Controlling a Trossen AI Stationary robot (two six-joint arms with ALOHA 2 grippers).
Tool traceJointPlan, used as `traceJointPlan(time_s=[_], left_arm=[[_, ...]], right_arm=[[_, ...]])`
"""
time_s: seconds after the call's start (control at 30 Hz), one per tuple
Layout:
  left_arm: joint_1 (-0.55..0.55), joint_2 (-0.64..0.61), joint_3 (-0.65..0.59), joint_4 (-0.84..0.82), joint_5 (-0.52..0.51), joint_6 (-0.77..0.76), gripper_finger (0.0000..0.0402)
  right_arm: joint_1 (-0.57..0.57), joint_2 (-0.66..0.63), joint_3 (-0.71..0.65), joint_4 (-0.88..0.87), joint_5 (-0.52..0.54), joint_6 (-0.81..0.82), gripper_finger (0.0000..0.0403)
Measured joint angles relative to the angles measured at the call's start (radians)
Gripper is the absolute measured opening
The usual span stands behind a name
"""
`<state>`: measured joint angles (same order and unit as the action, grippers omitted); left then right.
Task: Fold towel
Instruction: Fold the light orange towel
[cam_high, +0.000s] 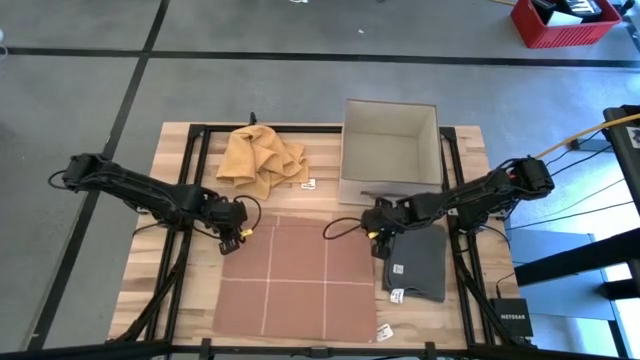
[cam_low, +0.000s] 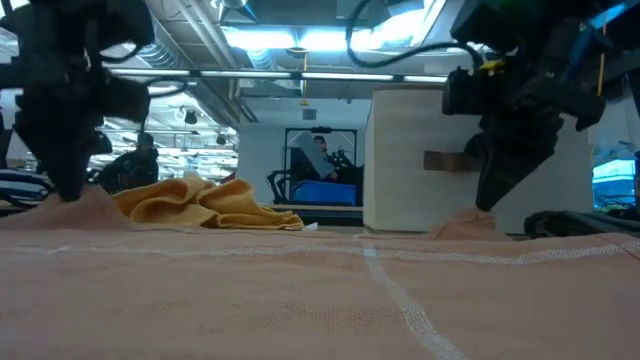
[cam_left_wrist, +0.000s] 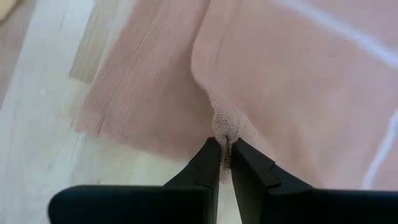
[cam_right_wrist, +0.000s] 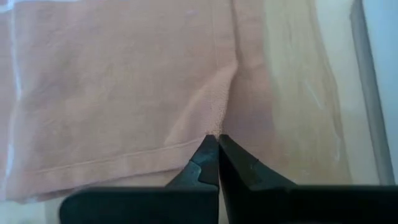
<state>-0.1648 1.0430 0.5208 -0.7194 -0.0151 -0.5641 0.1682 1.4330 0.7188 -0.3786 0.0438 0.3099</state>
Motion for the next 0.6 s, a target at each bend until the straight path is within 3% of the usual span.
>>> traceJointPlan(time_s=[0.23,0.43,0.6], left_arm=[[-0.002,-0.028,0.016,-0.014,-0.026,0.006,0.0021],[-0.014,-0.064,0.071,-0.117,-0.196,-0.026,0.0004],[-0.014,-0.068,0.053,-0.143,-0.317,-0.042,0.0009]], right_arm=[[0.065,0.0,0.034,-0.064,0.073,0.033,0.0001],[0.118,-0.006,0.123,-0.23,0.255,0.05,0.0001],[0.144,-0.005,0.128,-0.266,0.399,0.046,0.0001]])
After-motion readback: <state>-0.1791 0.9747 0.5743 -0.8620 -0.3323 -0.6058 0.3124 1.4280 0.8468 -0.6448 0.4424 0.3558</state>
